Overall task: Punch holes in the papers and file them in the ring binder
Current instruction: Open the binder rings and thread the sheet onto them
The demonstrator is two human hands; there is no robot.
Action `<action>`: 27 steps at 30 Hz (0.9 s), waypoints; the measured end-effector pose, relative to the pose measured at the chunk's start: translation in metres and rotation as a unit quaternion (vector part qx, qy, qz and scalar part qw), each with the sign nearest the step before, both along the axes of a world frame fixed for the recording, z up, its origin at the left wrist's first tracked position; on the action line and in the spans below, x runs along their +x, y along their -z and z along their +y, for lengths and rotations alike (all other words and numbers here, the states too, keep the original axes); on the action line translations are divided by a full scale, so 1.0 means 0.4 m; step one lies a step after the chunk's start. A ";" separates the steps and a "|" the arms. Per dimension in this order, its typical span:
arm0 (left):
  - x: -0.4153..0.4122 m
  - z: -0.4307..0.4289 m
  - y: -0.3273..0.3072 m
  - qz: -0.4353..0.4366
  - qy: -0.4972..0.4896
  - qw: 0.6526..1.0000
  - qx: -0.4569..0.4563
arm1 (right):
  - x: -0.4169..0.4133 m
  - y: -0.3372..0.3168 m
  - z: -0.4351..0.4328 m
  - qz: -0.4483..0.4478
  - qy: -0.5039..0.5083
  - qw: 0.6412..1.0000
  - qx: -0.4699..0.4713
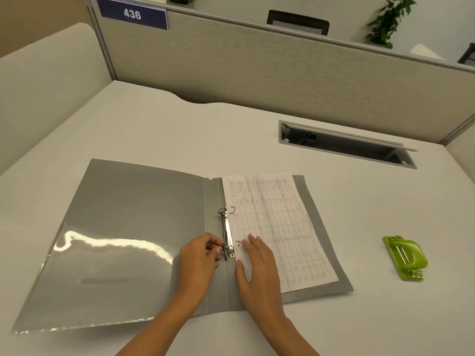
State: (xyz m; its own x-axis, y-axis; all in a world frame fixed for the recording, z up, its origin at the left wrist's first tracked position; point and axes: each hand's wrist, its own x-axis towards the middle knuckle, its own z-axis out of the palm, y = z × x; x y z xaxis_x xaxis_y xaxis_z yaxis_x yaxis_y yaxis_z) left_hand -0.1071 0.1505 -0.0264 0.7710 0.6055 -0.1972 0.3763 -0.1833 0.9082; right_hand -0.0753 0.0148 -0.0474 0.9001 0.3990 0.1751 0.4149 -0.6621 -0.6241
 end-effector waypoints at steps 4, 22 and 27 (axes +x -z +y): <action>-0.001 -0.002 0.000 0.001 -0.012 1.000 -0.010 | 0.030 -0.044 0.015 0.000 0.007 0.998 0.064; 0.014 -0.008 -0.010 -0.032 -0.011 0.999 0.012 | 0.110 -0.027 0.010 0.138 0.005 0.965 0.225; 0.015 -0.007 0.005 -0.032 0.006 0.996 0.084 | 0.116 -0.023 0.014 0.153 0.018 0.964 0.218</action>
